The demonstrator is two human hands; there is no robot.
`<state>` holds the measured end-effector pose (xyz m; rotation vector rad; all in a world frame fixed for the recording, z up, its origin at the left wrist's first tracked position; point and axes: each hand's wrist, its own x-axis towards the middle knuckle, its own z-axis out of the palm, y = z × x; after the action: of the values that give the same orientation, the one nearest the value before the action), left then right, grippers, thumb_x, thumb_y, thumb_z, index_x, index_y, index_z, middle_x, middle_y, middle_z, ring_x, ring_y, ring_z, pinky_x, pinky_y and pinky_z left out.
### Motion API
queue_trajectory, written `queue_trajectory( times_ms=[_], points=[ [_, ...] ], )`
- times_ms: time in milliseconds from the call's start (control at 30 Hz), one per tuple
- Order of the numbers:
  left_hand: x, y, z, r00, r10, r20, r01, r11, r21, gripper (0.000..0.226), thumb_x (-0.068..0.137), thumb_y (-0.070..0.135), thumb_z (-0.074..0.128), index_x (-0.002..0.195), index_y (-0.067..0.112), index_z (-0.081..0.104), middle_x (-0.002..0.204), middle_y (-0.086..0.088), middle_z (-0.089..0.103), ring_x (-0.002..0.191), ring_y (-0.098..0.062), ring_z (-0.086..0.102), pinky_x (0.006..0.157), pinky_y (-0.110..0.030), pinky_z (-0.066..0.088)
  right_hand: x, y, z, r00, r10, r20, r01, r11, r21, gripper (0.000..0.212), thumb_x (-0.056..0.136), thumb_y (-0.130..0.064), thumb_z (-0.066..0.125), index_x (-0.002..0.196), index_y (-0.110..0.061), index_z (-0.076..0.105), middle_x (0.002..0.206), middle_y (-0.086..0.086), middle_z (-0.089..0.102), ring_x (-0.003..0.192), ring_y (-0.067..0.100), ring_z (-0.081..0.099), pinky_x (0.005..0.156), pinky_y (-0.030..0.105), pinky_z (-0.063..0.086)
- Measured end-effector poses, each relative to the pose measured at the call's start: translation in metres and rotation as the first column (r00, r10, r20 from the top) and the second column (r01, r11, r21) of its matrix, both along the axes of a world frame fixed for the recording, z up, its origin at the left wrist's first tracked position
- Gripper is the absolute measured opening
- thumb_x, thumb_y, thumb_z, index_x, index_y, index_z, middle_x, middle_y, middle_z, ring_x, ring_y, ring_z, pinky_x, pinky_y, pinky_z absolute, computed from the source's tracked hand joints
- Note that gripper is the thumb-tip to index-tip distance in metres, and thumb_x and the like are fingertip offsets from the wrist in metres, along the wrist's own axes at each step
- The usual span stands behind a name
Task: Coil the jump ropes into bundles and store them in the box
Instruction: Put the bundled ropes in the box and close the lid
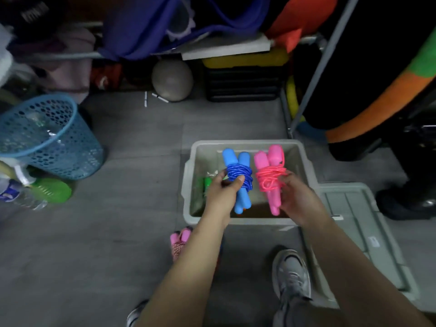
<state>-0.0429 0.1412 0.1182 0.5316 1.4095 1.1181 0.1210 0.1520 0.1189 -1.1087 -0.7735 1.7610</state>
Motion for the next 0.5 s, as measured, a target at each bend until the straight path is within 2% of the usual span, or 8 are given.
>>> queue_trajectory(
  times_ms=[67, 133, 200, 233, 300, 333, 400, 500],
  points=[
    [0.012, 0.027, -0.02, 1.0, 0.003, -0.013, -0.003, 0.998, -0.066, 0.029, 0.089, 0.007, 0.063, 0.118, 0.006, 0.056, 0.101, -0.011, 0.066, 0.092, -0.026, 0.063, 0.09, -0.047, 0.051, 0.014, 0.017, -0.015, 0.974, 0.015, 0.225, -0.012, 1.0, -0.016, 0.031, 0.082, -0.024, 0.055, 0.102, -0.001, 0.065, 0.069, 0.025, 0.059, 0.05, 0.029, 0.05, 0.05, 0.031, 0.034],
    [0.025, 0.051, -0.046, 1.0, 0.004, -0.014, -0.005, 0.993, -0.12, 0.026, 0.088, 0.007, 0.064, 0.113, 0.007, 0.058, 0.102, -0.011, 0.066, 0.091, -0.025, 0.062, 0.087, -0.045, 0.051, 0.022, 0.035, -0.035, 0.944, 0.033, 0.327, -0.028, 0.999, -0.021, 0.023, 0.084, -0.017, 0.056, 0.096, 0.002, 0.063, 0.053, 0.025, 0.051, 0.034, 0.026, 0.042, 0.039, 0.026, 0.028],
    [0.037, 0.07, -0.077, 0.989, -0.078, -0.128, 0.058, 0.986, -0.155, 0.026, 0.086, 0.011, 0.067, 0.111, 0.007, 0.061, 0.107, -0.014, 0.068, 0.089, -0.024, 0.063, 0.08, -0.037, 0.05, 0.027, 0.052, -0.056, 0.91, 0.025, 0.414, 0.006, 0.997, -0.073, 0.01, 0.086, -0.005, 0.054, 0.09, -0.006, 0.063, 0.057, 0.022, 0.055, 0.028, 0.02, 0.046, 0.034, 0.019, 0.034],
    [0.042, 0.077, -0.093, 0.974, -0.123, -0.192, 0.088, 0.98, -0.181, 0.027, 0.085, 0.012, 0.068, 0.111, 0.005, 0.062, 0.109, -0.017, 0.068, 0.088, -0.024, 0.063, 0.079, -0.037, 0.05, 0.029, 0.058, -0.07, 0.886, 0.018, 0.463, 0.033, 0.994, -0.101, 0.012, 0.085, -0.003, 0.056, 0.085, -0.012, 0.063, 0.064, 0.02, 0.058, 0.029, 0.016, 0.049, 0.033, 0.019, 0.037],
    [0.05, 0.087, -0.123, 0.949, -0.203, -0.241, 0.133, 0.951, -0.278, 0.029, 0.084, 0.015, 0.069, 0.11, 0.004, 0.062, 0.109, -0.02, 0.067, 0.09, -0.029, 0.066, 0.081, -0.043, 0.054, 0.026, 0.067, -0.091, 0.806, 0.075, 0.588, 0.033, 0.985, -0.171, 0.008, 0.085, -0.014, 0.062, 0.079, -0.012, 0.066, 0.058, 0.015, 0.061, 0.026, 0.018, 0.048, 0.029, 0.022, 0.036],
    [0.053, 0.091, -0.135, 0.932, -0.253, -0.26, 0.163, 0.932, -0.323, 0.03, 0.083, 0.017, 0.069, 0.109, 0.005, 0.062, 0.108, -0.021, 0.067, 0.091, -0.033, 0.067, 0.081, -0.046, 0.056, 0.024, 0.07, -0.099, 0.748, 0.12, 0.652, 0.023, 0.978, -0.206, 0.025, 0.086, -0.029, 0.064, 0.077, -0.006, 0.067, 0.047, 0.015, 0.059, 0.024, 0.022, 0.045, 0.029, 0.021, 0.033],
    [0.055, 0.096, -0.152, 0.843, -0.365, -0.395, 0.225, 0.907, -0.357, 0.034, 0.078, 0.022, 0.073, 0.106, 0.006, 0.064, 0.102, -0.018, 0.069, 0.089, -0.032, 0.068, 0.077, -0.043, 0.057, 0.019, 0.075, -0.111, 0.645, 0.206, 0.736, 0.024, 0.957, -0.29, 0.056, 0.084, -0.054, 0.059, 0.077, 0.001, 0.064, 0.036, 0.014, 0.053, 0.024, 0.024, 0.043, 0.031, 0.02, 0.034],
    [0.055, 0.101, -0.166, 0.633, -0.483, -0.605, 0.326, 0.875, -0.358, 0.039, 0.076, 0.027, 0.075, 0.109, 0.01, 0.064, 0.105, -0.01, 0.067, 0.096, -0.026, 0.065, 0.075, -0.031, 0.05, 0.017, 0.08, -0.13, 0.618, 0.239, 0.749, 0.015, 0.949, -0.315, 0.049, 0.087, -0.043, 0.058, 0.084, 0.005, 0.067, 0.054, 0.025, 0.062, 0.038, 0.033, 0.056, 0.04, 0.034, 0.047]
  ],
)
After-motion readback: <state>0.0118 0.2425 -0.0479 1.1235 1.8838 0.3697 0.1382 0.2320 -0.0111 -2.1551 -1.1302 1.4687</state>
